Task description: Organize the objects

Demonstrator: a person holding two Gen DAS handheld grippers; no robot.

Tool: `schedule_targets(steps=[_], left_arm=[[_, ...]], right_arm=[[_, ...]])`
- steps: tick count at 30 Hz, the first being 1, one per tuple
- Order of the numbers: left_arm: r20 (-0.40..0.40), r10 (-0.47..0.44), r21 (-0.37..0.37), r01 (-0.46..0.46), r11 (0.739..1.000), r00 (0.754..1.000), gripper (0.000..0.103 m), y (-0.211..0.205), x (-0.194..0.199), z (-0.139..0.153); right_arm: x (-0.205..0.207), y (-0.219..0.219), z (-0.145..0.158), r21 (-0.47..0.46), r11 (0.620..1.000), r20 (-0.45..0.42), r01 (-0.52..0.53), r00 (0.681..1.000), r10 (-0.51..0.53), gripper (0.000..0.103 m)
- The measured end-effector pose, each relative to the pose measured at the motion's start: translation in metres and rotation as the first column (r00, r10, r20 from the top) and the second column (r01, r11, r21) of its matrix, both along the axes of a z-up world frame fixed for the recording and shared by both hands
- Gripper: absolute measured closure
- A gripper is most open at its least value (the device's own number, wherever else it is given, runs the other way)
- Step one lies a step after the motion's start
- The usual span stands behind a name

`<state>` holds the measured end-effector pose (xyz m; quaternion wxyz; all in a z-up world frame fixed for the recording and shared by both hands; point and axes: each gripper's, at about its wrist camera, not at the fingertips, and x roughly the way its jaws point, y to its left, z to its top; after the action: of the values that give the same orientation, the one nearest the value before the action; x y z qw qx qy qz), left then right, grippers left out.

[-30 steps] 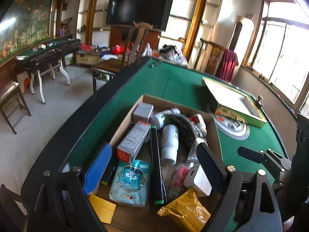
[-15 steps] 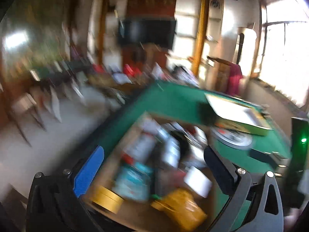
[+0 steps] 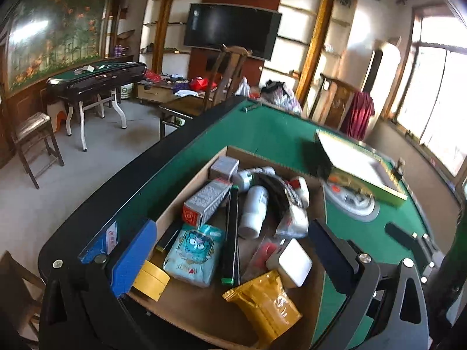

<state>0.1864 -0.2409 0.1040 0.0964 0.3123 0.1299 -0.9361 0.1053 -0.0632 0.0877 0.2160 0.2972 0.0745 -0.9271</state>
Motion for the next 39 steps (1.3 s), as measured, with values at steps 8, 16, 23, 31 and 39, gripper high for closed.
schedule_targets(steps=[8, 16, 23, 31, 39], left_arm=[[0.006, 0.047, -0.076, -0.047, 0.996, 0.999, 0.0, 0.003, 0.002, -0.002], [0.004, 0.081, -0.111, -0.08, 0.991, 0.997, 0.0, 0.001, 0.007, -0.001], [0.012, 0.087, -0.103, -0.085, 0.991, 0.996, 0.0, 0.003, 0.01, 0.001], [0.014, 0.092, -0.136, -0.089, 0.987, 0.996, 0.0, 0.01, 0.011, 0.001], [0.012, 0.113, -0.155, -0.11, 0.982, 0.994, 0.0, 0.009, 0.011, 0.004]], right_arm=[[0.008, -0.01, -0.007, 0.042, 0.999, -0.008, 0.006, 1.0, -0.006, 0.003], [0.013, -0.02, -0.012, 0.065, 0.998, 0.005, -0.011, 1.0, 0.011, 0.002], [0.019, -0.025, -0.014, 0.077, 0.997, 0.002, -0.022, 1.0, 0.022, 0.002], [0.02, -0.025, -0.013, 0.072, 0.997, 0.003, -0.02, 1.0, 0.02, 0.001], [0.022, -0.025, -0.014, 0.074, 0.997, 0.003, -0.022, 1.0, 0.022, 0.001]])
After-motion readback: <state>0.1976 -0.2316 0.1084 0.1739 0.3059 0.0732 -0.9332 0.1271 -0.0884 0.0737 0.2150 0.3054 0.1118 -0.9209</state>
